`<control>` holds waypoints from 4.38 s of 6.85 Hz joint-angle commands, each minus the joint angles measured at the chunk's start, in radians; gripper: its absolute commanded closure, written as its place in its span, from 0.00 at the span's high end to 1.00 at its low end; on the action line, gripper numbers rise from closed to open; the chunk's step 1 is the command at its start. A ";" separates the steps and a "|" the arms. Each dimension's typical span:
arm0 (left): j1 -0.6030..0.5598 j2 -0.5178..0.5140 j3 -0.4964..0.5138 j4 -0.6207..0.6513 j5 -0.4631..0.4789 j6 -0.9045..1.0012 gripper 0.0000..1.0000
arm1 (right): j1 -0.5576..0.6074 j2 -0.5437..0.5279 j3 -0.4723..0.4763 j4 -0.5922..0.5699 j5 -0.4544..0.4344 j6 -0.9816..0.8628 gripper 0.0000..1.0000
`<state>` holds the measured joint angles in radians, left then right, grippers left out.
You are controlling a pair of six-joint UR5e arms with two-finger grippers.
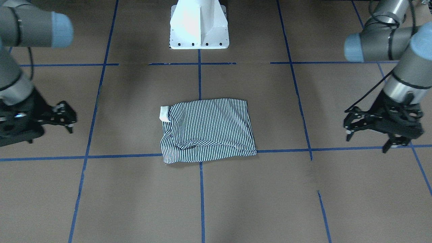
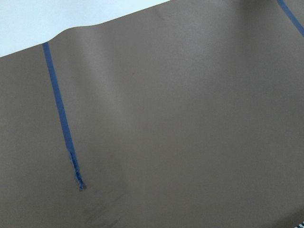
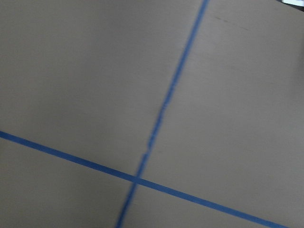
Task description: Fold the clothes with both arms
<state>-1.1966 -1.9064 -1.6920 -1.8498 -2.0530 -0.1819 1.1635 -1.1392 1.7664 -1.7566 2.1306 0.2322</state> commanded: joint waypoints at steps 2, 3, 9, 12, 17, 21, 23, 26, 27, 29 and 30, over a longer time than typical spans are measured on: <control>-0.259 0.213 -0.020 0.023 -0.131 0.205 1.00 | 0.307 -0.263 -0.091 0.018 0.129 -0.395 1.00; -0.258 0.263 0.004 0.035 -0.131 0.200 1.00 | 0.342 -0.327 -0.087 0.028 0.130 -0.393 1.00; -0.314 0.406 0.032 0.147 -0.368 0.193 1.00 | 0.361 -0.396 -0.108 0.025 0.161 -0.376 1.00; -0.311 0.377 0.034 0.091 -0.299 0.194 1.00 | 0.361 -0.422 -0.068 0.028 0.172 -0.393 1.00; -0.314 0.340 0.041 0.253 -0.299 0.196 1.00 | 0.361 -0.491 -0.044 0.028 0.164 -0.383 1.00; -0.313 0.343 0.049 0.235 -0.297 0.197 1.00 | 0.381 -0.514 -0.030 0.028 0.160 -0.395 1.00; -0.313 0.346 0.038 0.235 -0.297 0.196 1.00 | 0.381 -0.546 -0.027 0.029 0.160 -0.393 1.00; -0.313 0.346 0.035 0.233 -0.297 0.196 1.00 | 0.381 -0.608 -0.031 0.175 0.157 -0.384 1.00; -0.313 0.346 0.035 0.235 -0.297 0.196 1.00 | 0.381 -0.610 -0.030 0.175 0.157 -0.384 1.00; -0.314 0.351 0.035 0.235 -0.296 0.196 1.00 | 0.381 -0.605 -0.030 0.177 0.158 -0.384 1.00; -0.314 0.353 0.035 0.235 -0.294 0.196 1.00 | 0.381 -0.606 -0.030 0.177 0.158 -0.384 1.00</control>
<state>-1.5107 -1.5558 -1.6566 -1.6153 -2.3486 0.0138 1.5447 -1.7456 1.7368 -1.5809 2.2885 -0.1519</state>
